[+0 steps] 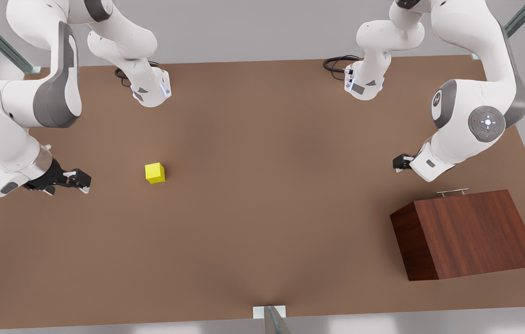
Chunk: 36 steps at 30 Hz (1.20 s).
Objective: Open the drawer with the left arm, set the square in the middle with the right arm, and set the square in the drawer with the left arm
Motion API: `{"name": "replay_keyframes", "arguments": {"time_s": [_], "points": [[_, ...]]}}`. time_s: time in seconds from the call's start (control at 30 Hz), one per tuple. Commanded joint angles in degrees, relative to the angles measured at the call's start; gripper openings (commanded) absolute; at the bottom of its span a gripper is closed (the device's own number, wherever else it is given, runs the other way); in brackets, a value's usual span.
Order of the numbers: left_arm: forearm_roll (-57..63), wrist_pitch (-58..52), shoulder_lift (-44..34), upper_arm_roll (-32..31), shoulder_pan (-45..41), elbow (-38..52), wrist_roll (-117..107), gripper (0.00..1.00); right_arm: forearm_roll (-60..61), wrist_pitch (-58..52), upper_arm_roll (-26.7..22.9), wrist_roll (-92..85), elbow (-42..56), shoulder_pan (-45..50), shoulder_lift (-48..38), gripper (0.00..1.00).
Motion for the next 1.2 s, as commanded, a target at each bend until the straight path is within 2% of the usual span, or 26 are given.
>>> {"name": "replay_keyframes", "arguments": {"time_s": [0.0, 0.03, 0.07, 0.13, 0.17, 0.2, 0.3, 0.37, 0.4, 0.47, 0.57, 0.6, 0.7, 0.93, 1.17], "points": [[0.1, -0.05, -0.09, 0.01, 0.02, -0.02, -0.07, 1.0, 0.0, 0.0, 0.0, 0.0, 0.0, 0.02, 0.05, 1.0], [0.01, -0.13, -0.53, 1.23, 0.1, -1.15, -0.34, 1.0, 0.0, -0.09, 0.0, 0.0, 0.09, 0.02, -0.03, 1.0], [0.97, -0.57, -2.8, 4.13, 0.1, -6.75, -3.74, 1.0, 0.0, -0.09, 0.0, 0.0, 0.18, 0.02, -0.04, 1.0], [1.95, 1.8, -3.87, 6.16, 0.1, -11.17, -26.3, 1.0, 0.09, -0.61, 0.09, -0.09, 0.0, 0.28, -0.21, 1.0], [2.03, 5.55, -4.04, 7.03, 0.28, -14.5, -34.48, 1.0, 0.0, -0.79, 0.09, 0.09, 0.0, 1.51, -0.21, 1.0], [1.68, 16.44, -6.15, 9.93, 0.28, -22.48, -44.7, 1.0, -0.7, -0.09, 0.09, 0.09, 0.09, 2.39, 0.05, 1.0], [-2.01, 31.59, -8.7, 15.03, 0.37, -31.56, -51.04, 1.0, -0.27, -0.88, 0.09, 1.05, -3.68, 4.15, 0.14, 1.0], [-2.01, 31.77, -8.88, 15.39, 0.37, -32.1, -54.57, 1.0, -0.18, 0.35, 0.26, 3.6, -12.2, 6.87, -2.84, 0.99], [-2.01, 33.79, -8.88, 15.48, 0.54, -32.27, -54.65, 1.0, -0.26, 4.83, 0.26, 5.01, -20.55, 8.98, -6.89, 1.0], [-1.48, 39.94, -9.85, 17.41, 0.63, -35.79, -54.39, 1.0, -0.26, 10.98, 0.53, 5.71, -30.4, 9.87, -10.49, 1.0], [-1.48, 49.17, -10.46, 19.52, 0.63, -41.67, -54.48, 1.0, -0.35, 19.15, 5.54, 11.16, -39.45, 9.95, -11.64, 1.0], [-1.48, 52.95, -10.9, 20.13, 0.63, -44.4, -54.39, 1.0, -0.35, 24.78, 5.54, 11.25, -44.64, 9.6, -12.25, 1.0], [-1.48, 54.53, -11.25, 23.03, 0.72, -44.75, -54.39, 1.0, -0.35, 33.75, 4.83, 10.55, -50.71, 7.49, -10.76, 1.0], [-1.57, 54.62, -11.08, 24.27, 2.3, -44.66, -64.67, 1.0, -0.35, 34.89, 4.48, 1.23, -50.36, -4.29, -6.89, 1.0], [-1.66, 56.64, -10.11, 25.5, 5.64, -44.31, -65.9, 1.0, -0.35, 37.18, 4.83, 0.18, -50.71, -3.41, -5.49, 1.0]]}}
